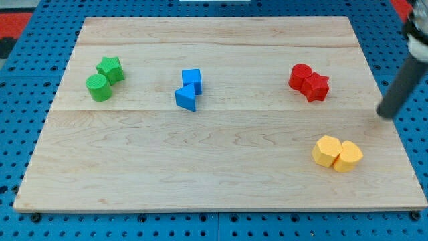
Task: Push your arm horizontally left to the red circle
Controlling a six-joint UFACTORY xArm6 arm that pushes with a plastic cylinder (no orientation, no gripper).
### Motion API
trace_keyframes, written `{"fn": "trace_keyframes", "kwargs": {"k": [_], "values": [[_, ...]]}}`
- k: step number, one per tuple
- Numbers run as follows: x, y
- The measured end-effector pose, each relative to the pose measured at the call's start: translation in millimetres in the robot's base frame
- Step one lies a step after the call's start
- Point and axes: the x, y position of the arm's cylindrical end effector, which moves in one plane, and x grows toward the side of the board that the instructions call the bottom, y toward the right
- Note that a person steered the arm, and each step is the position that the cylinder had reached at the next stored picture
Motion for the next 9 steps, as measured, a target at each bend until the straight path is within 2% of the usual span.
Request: {"fn": "trace_keyframes", "kwargs": {"k": [3,4,5,6,7,8,9], "values": [[75.8,-6.2],[119.9,-66.0],[111.3,-128.4],[92.3,-152.0],[80.5,-209.4],[23.8,-255.4],[-41.8,-258.4]]}}
